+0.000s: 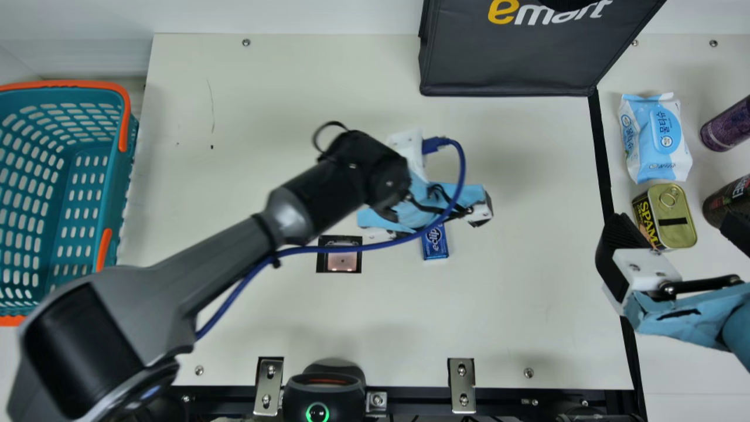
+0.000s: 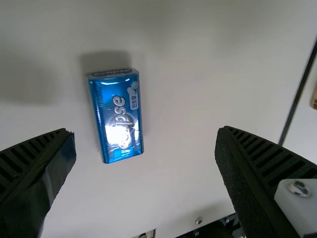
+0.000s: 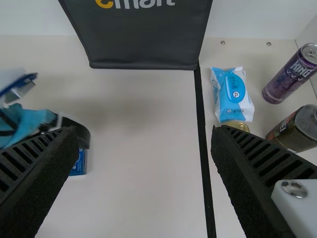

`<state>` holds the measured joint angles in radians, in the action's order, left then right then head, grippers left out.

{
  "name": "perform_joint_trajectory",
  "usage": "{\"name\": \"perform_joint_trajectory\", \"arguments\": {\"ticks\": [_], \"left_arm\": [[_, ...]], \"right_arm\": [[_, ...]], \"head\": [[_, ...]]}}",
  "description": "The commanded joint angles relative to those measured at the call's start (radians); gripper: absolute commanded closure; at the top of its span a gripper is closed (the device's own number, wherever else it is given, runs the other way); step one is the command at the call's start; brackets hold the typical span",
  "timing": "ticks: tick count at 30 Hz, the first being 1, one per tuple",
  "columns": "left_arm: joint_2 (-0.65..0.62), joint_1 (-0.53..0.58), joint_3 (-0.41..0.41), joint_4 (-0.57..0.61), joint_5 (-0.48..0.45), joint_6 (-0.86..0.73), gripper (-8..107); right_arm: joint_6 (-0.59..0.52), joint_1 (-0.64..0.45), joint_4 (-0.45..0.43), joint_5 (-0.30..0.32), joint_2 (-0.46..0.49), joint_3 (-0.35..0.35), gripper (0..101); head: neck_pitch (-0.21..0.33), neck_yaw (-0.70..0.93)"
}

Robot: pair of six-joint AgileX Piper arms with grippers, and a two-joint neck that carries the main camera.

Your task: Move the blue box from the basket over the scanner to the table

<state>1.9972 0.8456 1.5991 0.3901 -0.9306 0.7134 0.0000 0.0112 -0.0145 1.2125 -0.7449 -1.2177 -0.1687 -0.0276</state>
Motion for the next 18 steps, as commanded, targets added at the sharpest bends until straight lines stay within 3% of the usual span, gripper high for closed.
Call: {"name": "perform_joint_trajectory", "arguments": {"ticks": [1,9,18], "left_arm": [[-0.085,-0.047,-0.092,0.052,0.013,-0.165,9],[-0.314,-0.217,-0.283,0.149,-0.009,-0.488,9],[-0.584,-0.448,-0.436,0.166,-0.106,-0.735,9]], "right_arm": [[0.000,0.000,0.000,0.000,0.000,0.000,6],[0.000,0.000,0.000,0.000,0.000,0.000,6],[0.000,0.000,0.000,0.000,0.000,0.000,6]], "head": [[0.030,0.000],[0.030,0.000],[0.030,0.000]]}}
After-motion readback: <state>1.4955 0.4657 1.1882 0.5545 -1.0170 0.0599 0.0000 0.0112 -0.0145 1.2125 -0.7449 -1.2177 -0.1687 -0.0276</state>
